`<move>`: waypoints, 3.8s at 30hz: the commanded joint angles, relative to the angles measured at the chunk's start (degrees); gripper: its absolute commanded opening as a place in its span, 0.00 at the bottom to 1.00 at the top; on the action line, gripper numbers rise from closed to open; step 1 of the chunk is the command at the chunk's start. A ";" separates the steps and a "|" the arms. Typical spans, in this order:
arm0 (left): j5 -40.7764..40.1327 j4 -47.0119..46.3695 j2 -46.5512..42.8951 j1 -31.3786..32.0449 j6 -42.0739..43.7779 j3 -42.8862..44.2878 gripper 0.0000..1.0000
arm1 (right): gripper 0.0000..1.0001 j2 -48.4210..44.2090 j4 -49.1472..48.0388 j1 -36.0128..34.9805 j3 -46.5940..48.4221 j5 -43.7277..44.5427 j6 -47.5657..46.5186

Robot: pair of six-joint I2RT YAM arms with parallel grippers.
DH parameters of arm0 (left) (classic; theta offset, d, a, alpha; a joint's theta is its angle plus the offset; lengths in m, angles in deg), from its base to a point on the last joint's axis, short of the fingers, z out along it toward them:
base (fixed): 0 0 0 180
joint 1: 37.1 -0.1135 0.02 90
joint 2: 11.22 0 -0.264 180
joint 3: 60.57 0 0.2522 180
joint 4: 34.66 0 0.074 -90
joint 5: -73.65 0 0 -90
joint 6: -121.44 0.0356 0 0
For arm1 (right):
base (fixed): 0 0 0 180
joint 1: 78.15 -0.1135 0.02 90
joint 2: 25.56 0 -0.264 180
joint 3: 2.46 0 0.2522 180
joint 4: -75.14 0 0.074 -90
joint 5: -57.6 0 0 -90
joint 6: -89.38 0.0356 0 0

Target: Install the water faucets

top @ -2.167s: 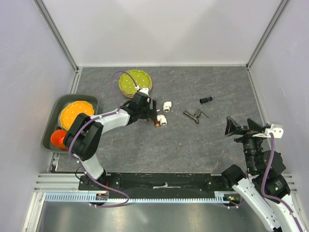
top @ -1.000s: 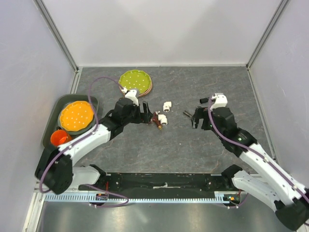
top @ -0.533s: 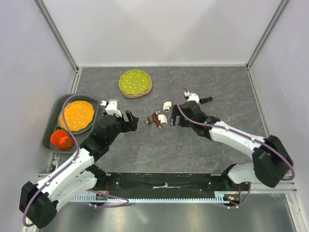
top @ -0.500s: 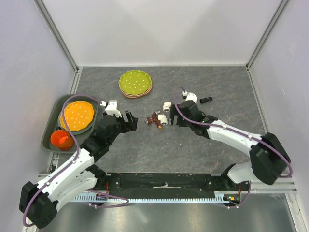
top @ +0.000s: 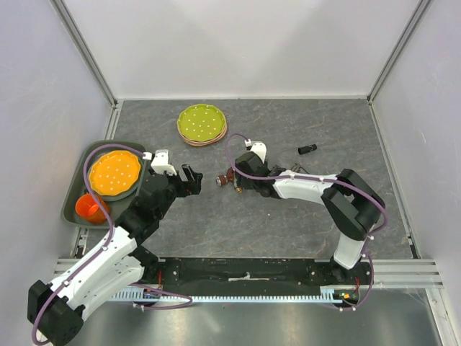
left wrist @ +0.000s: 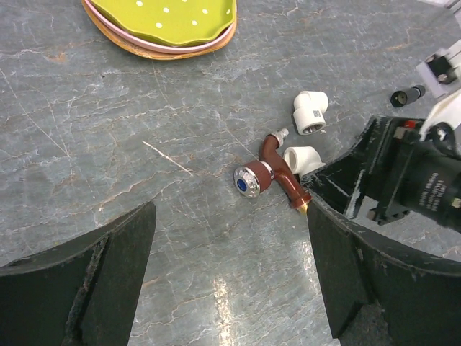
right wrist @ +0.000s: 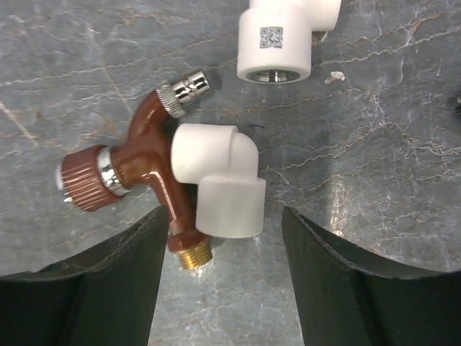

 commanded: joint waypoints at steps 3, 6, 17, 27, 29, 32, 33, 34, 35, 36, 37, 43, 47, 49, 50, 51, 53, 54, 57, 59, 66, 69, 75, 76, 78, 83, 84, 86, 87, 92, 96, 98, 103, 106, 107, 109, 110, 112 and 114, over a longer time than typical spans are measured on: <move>-0.56 -3.24 -0.60 0.08 -1.42 -0.34 0.92 | 0.65 4.61 -1.44 -0.70 2.74 5.43 2.19; 0.14 -3.24 -0.43 0.08 -1.69 -0.43 0.92 | 0.60 6.01 -2.14 -0.70 2.22 5.79 1.84; 0.67 -3.68 -0.16 0.08 -2.04 -0.96 0.92 | 0.47 5.93 -8.91 -0.78 -0.94 4.38 -5.36; 5.32 -7.36 1.68 -0.01 -3.00 -1.57 0.92 | 0.10 -6.61 -10.49 -0.70 -8.32 3.77 -18.01; 7.87 -8.25 2.47 -0.01 -3.44 -1.75 0.92 | 0.05 -10.92 -10.75 -0.78 -10.43 2.46 -20.73; 10.07 -9.13 3.79 -0.01 -4.06 -1.49 0.92 | 0.03 -15.67 -11.11 -0.87 -12.19 -4.56 -27.32; 10.34 -9.13 3.79 -0.01 -4.15 -1.40 0.92 | 0.03 -16.65 -10.85 -1.31 -12.46 -6.32 -30.04; 10.51 -8.69 3.44 -0.01 -4.23 -1.31 0.92 | 0.03 -17.35 -10.84 -1.66 -12.72 -9.56 -31.20; 10.43 -8.43 2.92 -0.01 -4.15 -1.22 0.92 | 0.03 -18.49 -11.10 -2.01 -13.16 -11.16 -32.08; 9.99 -7.99 2.22 -0.01 -4.23 -1.22 0.92 | 0.03 -18.77 -11.28 -2.97 -13.25 -12.57 -33.83; 8.42 -7.03 0.30 -0.01 -4.24 -1.40 0.92 | 0.03 -18.68 -11.28 -3.42 -13.08 -16.24 -34.54; -1.68 -4.47 -8.41 -0.01 -4.41 -3.59 0.92 | 0.02 -12.72 -11.29 -8.60 -7.91 -25.75 -43.40; -6.26 -4.47 -15.43 -0.01 -5.29 -5.96 0.91 | 0.04 -4.29 -5.24 -11.32 -0.35 -30.94 -48.16; -8.19 -4.47 -17.64 -0.01 -5.82 -7.10 0.91 | 0.05 -1.64 -4.78 -11.68 2.55 -33.14 -49.48; -8.82 -4.47 -19.57 0.08 -6.08 -7.46 0.91 | 0.06 0.63 -4.52 -11.77 3.44 -33.93 -50.62; -9.87 -4.47 -20.54 -0.01 -6.34 -7.90 0.91 | 0.08 1.96 -4.43 -11.86 4.40 -35.50 -51.15; -10.58 -5.00 -21.87 -0.01 -6.43 -9.13 0.91 | 0.09 5.55 -1.73 -11.86 7.57 -36.40 -52.73; -10.84 -5.17 -22.57 -0.01 -6.52 -9.39 0.90 | 0.11 6.71 -1.01 -11.94 8.71 -36.75 -53.35; -10.76 -5.17 -22.31 -0.01 -6.52 -9.31 0.90 | 0.15 10.32 1.98 -12.03 12.58 -36.49 -55.20; -10.67 -5.17 -21.79 -0.01 -6.61 -9.22 0.90 | 0.20 11.73 3.13 -12.12 14.25 -36.31 -55.64; -9.79 -5.44 -20.29 -0.01 -6.78 -8.96 0.90 | 0.65 10.07 5.06 -12.03 13.82 -34.03 -54.41; -9.44 -5.61 -19.50 -0.01 -6.87 -8.87 0.90 | 0.80 7.34 5.07 -11.95 12.33 -31.92 -53.10; -8.56 -6.05 -17.31 -0.01 -7.22 -8.61 0.90 | 0.88 -1.69 4.80 -10.63 6.71 -26.12 -48.62; -8.30 -6.05 -16.69 -0.01 -7.22 -8.34 0.90 | 0.88 -3.02 4.19 -9.32 5.74 -25.33 -46.87; -7.16 -5.88 -13.45 -0.01 -7.31 -7.12 0.91 | 0.89 -7.05 2.96 -7.47 2.32 -22.00 -44.49; -5.05 -0.01 -0.82 0.08 -9.06 0.60 0.92 | 0.93 -16.99 -0.55 -0.79 -6.72 -14.35 -36.16; -4.35 0.45 0.79 0.08 -9.50 1.67 0.93 | 0.94 -20.58 -2.13 0.26 -8.05 -13.03 -34.82; -1.28 0.89 4.39 0.08 -10.65 4.38 0.93 | 0.98 -24.20 -3.89 3.07 -12.34 -10.92 -30.80; -0.22 1.24 7.63 0.25 -11.17 5.27 0.93 | 0.98 -27.52 -5.90 4.56 -13.68 -8.48 -29.55; 0.68 3.52 20.12 4.20 -13.90 12.21 0.94 | 0.98 -36.76 -11.09 6.86 -23.24 3.04 -22.34; -4.68 5.89 29.96 9.73 -16.18 17.66 0.93 | 0.98 -42.65 -16.10 6.95 -29.06 9.99 -17.59; -7.58 7.56 35.50 12.72 -16.89 21.26 0.93 | 0.98 -46.43 -18.48 6.95 -32.74 14.72 -16.71; -10.49 10.73 45.26 16.15 -18.74 28.12 0.89 | 0.98 -52.86 -22.44 6.95 -37.33 19.84 -15.83; -10.40 11.52 50.27 17.12 -19.26 30.58 0.85 | 0.98 -54.54 -23.76 6.95 -39.00 21.69 -15.56; -10.23 11.70 52.64 17.30 -19.35 31.12 0.83 | 0.98 -54.63 -23.85 6.95 -39.18 21.87 -15.48; -10.05 12.22 55.02 17.83 -19.79 32.87 0.81 | 0.98 -54.37 -23.85 7.04 -39.09 21.79 -15.48; -10.14 12.66 56.08 17.83 -19.79 33.40 0.79 | 0.98 -53.93 -23.85 6.95 -38.92 21.78 -15.47; -10.66 13.98 58.80 17.83 -20.41 34.89 0.77 | 0.98 -53.40 -23.85 6.95 -38.74 21.43 -15.47; -11.02 14.34 60.65 17.83 -20.49 35.34 0.73 | 0.98 -52.61 -23.76 6.95 -38.57 21.26 -15.47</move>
